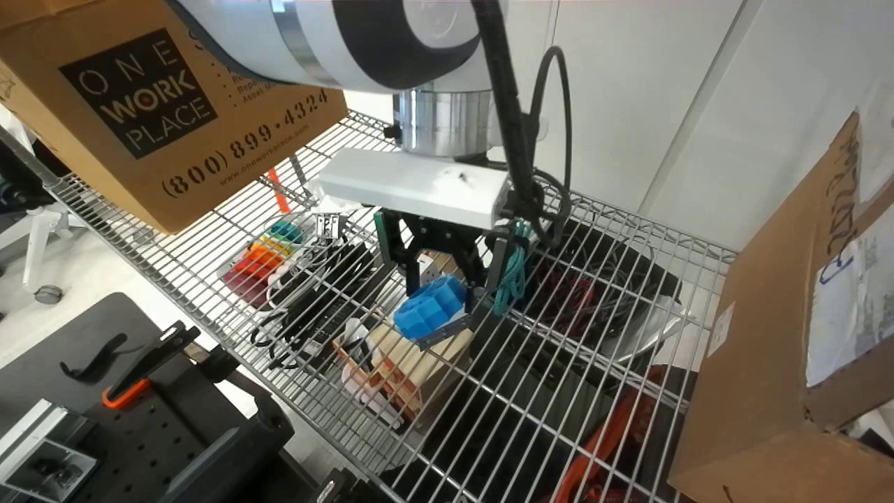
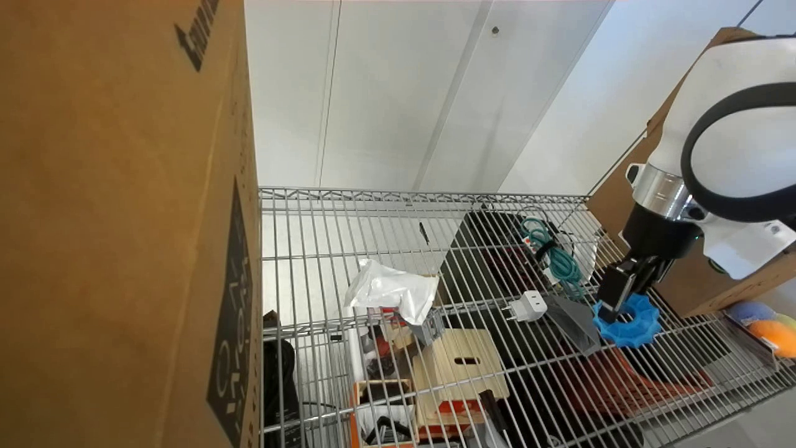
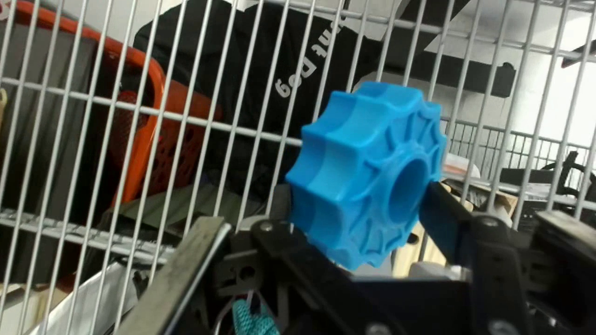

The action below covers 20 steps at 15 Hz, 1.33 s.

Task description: Move the blue object to the right

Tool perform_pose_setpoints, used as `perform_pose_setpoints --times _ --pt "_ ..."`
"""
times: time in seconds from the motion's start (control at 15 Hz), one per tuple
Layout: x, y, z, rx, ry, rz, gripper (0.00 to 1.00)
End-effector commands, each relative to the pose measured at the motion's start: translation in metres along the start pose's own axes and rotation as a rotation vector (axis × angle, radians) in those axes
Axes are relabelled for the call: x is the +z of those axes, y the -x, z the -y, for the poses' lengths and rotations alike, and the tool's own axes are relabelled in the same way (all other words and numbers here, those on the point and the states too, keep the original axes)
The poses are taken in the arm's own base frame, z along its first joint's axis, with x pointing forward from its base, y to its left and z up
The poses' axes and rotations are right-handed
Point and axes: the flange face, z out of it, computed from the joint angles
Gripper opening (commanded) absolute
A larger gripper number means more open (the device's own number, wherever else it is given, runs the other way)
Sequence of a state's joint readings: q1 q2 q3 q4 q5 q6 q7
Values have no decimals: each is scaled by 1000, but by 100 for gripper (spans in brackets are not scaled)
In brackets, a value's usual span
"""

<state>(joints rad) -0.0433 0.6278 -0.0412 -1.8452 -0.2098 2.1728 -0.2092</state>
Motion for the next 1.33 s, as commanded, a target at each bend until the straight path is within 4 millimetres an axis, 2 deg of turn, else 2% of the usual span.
perform_pose_setpoints --times 0.0,0.27,0.6,0.8,1.0,1.27 --pt "15 22 25 27 20 57 45" --pt "51 38 37 86 18 127 45" --pt "71 67 36 165 -38 115 45" --pt "81 81 21 220 -24 112 45" --pt "81 91 4 268 -10 108 45" --pt "74 89 -14 298 9 89 45"
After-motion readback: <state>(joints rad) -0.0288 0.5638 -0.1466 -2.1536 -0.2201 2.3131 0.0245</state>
